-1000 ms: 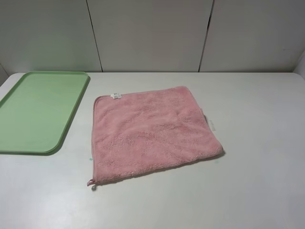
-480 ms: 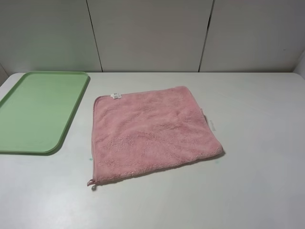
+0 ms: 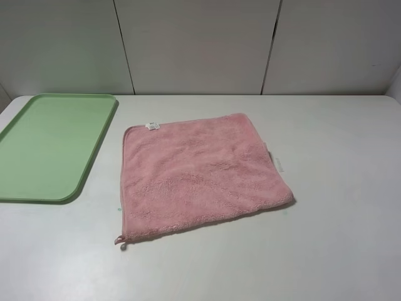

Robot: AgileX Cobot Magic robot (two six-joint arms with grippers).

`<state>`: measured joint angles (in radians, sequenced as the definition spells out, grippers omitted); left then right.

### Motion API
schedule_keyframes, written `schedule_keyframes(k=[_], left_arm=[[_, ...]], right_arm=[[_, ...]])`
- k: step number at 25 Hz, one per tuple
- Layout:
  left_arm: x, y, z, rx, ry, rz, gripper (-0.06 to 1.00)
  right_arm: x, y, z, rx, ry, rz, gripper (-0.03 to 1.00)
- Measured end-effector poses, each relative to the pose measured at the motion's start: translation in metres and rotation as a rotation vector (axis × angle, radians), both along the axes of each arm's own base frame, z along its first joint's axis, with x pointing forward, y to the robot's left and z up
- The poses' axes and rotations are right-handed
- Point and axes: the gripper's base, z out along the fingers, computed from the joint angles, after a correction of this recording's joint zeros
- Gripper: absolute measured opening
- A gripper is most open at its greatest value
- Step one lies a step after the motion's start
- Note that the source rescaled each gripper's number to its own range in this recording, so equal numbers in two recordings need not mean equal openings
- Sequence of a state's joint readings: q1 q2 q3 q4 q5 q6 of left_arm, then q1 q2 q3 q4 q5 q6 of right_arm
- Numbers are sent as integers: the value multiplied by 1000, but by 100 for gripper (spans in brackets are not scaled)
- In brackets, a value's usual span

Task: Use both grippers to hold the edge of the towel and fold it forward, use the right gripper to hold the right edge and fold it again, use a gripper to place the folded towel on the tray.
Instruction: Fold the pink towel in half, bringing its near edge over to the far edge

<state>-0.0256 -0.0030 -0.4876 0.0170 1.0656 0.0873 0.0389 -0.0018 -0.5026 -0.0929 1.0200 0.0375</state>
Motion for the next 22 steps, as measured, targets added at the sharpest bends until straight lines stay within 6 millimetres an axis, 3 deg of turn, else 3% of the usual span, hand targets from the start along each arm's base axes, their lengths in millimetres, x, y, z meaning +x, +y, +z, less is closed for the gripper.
schedule_keyframes(k=[13,22], left_arm=[[44,-4,1,80,271,-122,99],[67,-15,-2,176,381,-349,99]], right_arm=[[50,8,27,-59,223,104,100],[90,22,31,-80,370,290,100]])
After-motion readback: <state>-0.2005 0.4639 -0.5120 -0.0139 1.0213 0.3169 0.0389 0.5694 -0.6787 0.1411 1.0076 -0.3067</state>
